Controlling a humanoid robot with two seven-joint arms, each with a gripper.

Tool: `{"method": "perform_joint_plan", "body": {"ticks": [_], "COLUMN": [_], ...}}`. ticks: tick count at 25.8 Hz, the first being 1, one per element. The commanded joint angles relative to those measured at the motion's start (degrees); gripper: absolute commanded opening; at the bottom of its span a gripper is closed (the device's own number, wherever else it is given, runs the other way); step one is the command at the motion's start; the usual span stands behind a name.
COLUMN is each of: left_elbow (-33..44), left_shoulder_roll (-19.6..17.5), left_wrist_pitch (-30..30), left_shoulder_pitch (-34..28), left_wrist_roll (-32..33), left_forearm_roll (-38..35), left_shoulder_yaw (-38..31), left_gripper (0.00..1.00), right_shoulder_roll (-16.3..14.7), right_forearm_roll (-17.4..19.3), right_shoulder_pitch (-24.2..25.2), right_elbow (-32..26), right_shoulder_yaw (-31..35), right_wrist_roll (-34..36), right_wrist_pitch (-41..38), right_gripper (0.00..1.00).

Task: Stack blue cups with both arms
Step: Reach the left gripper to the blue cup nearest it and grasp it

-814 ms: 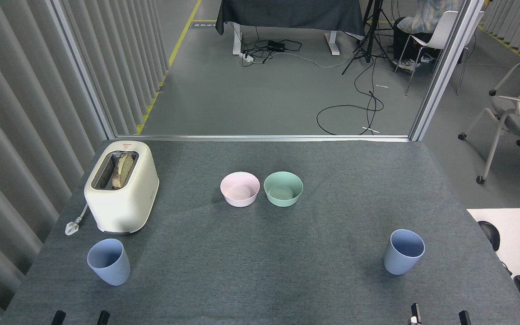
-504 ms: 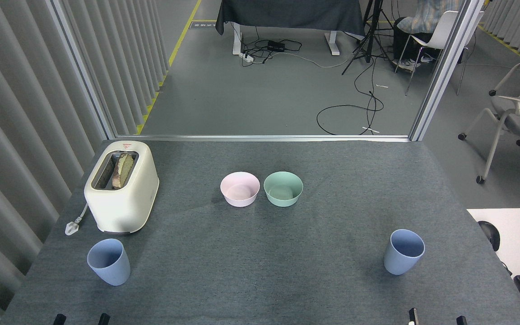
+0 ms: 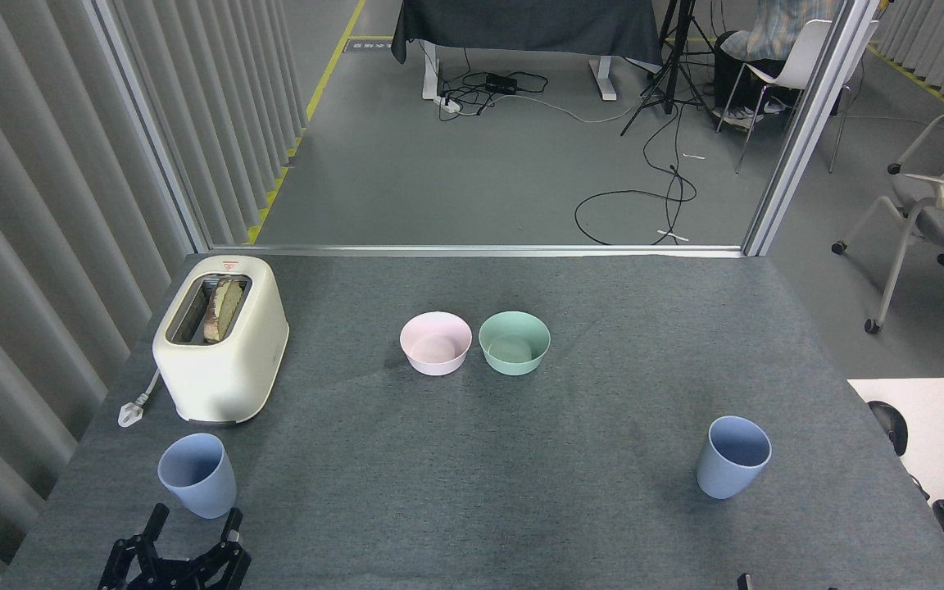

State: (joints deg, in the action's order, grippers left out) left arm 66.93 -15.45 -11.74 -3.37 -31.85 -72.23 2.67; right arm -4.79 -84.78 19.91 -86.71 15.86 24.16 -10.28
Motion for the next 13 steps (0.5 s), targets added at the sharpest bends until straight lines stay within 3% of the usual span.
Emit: {"method": "perform_joint_plan", "body": {"ticks": [1, 8, 13], "left_elbow": [-4.0, -13.1, -13.9], "left_shoulder_roll": [0.2, 0.4, 0.3], "left_wrist_pitch": [0.0, 0.8, 1.2], "left_shoulder_pitch": [3.2, 8.7, 8.6], "left_wrist_roll": [0.0, -0.6, -0.9], "left_forearm_roll": [-1.9, -1.9, -1.6], "left_shoulder_yaw": [1.3, 1.5, 1.5], "left_gripper": [1.0, 1.0, 1.0], "right_shoulder_roll": [0.0, 0.1, 0.0], "right_forearm_roll": [0.1, 0.1, 0.1], "right_shoulder_pitch": [-0.1, 0.0, -0.1], "right_elbow": [0.0, 0.0, 0.0], "right_shoulder_yaw": [0.1, 0.1, 0.1], "right_wrist_roll": [0.0, 0.0, 0.0], "right_wrist_pitch": [0.1, 0.2, 0.2], "right_gripper": [1.0, 1.0, 1.0]}}
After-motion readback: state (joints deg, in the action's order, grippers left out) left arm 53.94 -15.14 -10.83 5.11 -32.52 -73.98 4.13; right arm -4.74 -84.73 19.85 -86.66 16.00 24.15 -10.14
